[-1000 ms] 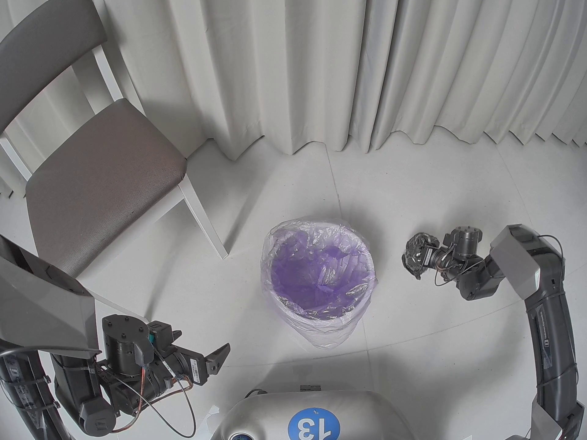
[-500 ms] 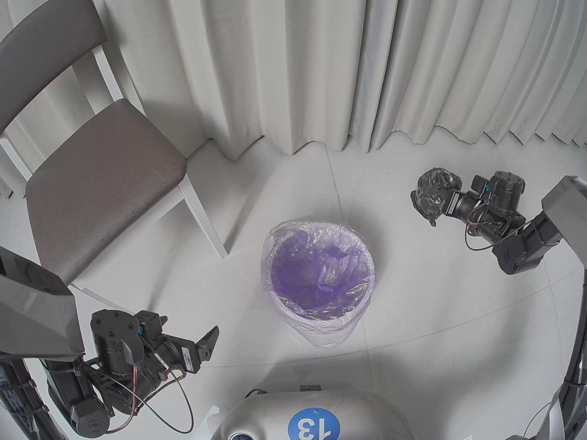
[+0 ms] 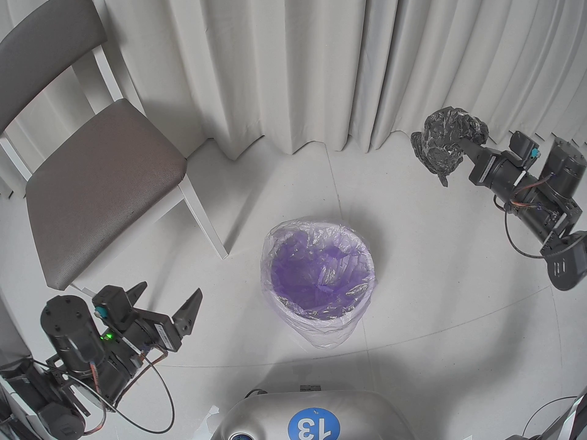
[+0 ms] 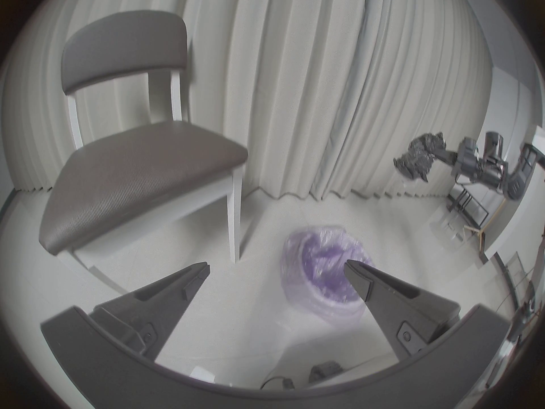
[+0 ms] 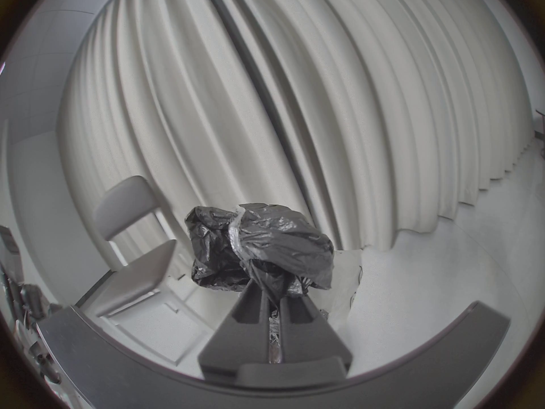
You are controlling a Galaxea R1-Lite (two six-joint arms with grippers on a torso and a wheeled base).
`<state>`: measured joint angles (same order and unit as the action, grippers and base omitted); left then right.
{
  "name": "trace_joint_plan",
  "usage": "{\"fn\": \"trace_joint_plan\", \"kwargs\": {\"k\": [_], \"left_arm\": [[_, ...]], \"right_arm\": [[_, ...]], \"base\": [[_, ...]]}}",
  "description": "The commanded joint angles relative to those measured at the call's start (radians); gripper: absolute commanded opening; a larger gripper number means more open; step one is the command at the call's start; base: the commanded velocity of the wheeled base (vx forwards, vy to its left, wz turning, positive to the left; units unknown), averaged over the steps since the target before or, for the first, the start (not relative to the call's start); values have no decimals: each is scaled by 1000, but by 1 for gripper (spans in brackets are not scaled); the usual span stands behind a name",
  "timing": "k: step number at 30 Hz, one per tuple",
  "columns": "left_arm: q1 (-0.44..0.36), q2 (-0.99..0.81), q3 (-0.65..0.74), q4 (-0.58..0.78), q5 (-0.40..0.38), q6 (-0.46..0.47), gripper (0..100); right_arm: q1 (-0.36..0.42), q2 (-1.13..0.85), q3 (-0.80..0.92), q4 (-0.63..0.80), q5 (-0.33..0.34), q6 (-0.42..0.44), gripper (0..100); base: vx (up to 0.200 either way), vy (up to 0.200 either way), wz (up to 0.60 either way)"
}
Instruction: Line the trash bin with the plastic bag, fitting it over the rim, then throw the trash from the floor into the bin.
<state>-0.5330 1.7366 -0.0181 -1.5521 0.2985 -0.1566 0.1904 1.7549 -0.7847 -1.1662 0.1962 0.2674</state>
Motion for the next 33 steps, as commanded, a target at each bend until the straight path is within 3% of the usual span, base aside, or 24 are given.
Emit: {"fn": "trace_joint_plan", "kwargs": {"k": [1,8,11,13,15,18,19,23,24,27,33], "left_arm": [[11,-264,17,-13,5,37,100],[87,-394,9,-17,-12,158,100],[84,-424,4,-17,-12,184,100],[88,-456,12,-17,-10,212,100],[102,-473,15,-11,-2,215,100],[212,-480,10,-11,-22,200,100],[281,-476,10,-11,-59,198,100],[404,-499,15,-11,-194,196,100],[404,-499,15,-11,-194,196,100],[461,-499,17,-6,-205,154,100],[465,-517,17,-5,-188,144,100]], "right_arm": [[161,-247,162,-17,-4,-83,0],[354,-268,237,-9,-46,-209,0],[362,-255,222,25,-43,-275,0],[362,-212,160,129,-43,-363,0],[360,-199,124,203,-40,-375,0],[357,-152,73,276,-31,-370,0],[346,-104,62,283,-18,-366,0],[339,40,-28,272,-4,-341,0],[339,40,-28,272,-4,-341,0],[359,126,-108,275,-1,-231,0],[400,198,-249,384,14,-42,0]], "base": [[0,0,0],[0,0,0],[0,0,0],[0,0,0],[0,0,0],[0,0,0],[0,0,0],[0,0,0],[0,0,0],[0,0,0],[0,0,0]]}}
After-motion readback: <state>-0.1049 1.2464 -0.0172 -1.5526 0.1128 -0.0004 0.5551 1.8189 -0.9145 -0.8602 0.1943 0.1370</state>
